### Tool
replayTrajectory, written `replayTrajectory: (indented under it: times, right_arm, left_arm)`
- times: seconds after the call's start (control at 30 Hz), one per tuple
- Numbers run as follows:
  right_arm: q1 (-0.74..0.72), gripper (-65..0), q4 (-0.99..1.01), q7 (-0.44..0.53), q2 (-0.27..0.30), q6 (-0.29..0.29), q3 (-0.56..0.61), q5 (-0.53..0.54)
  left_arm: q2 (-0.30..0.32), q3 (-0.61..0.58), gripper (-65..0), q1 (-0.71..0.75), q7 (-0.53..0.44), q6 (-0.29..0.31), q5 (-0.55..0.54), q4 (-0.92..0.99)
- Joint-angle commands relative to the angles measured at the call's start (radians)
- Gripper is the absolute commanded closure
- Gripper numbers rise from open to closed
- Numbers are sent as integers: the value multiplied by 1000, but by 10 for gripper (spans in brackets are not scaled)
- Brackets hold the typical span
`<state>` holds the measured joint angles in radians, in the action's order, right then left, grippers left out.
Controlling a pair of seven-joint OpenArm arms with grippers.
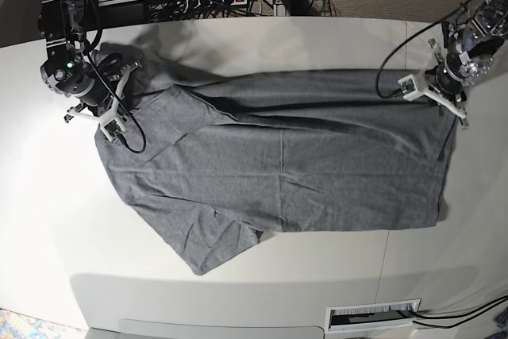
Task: Fold the T-shirt properly
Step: 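Pull the shirt edges with both grippers to straighten the shirt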
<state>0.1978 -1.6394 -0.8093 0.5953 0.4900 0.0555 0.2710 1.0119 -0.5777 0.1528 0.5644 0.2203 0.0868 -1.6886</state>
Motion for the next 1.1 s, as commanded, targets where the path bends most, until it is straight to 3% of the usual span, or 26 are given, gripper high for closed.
replayTrajectory:
  times: [0.0,0.37,0.7,1.07]
  right_arm:
    - [24,0,3,-131,17,6,2,-32]
    - [30,0,-79,-264,17,8,2,-2]
    - [148,0,-159,-287,21,9,2,-11]
    - [229,0,-223,-286,101,7,2,-18]
  left_arm:
    - [3,-40,0,75,112,201,-142,22]
    - [3,-40,0,81,203,227,-142,-135]
    - [3,-40,0,84,295,279,-175,-212]
    - [37,-40,0,128,344,305,-200,-235]
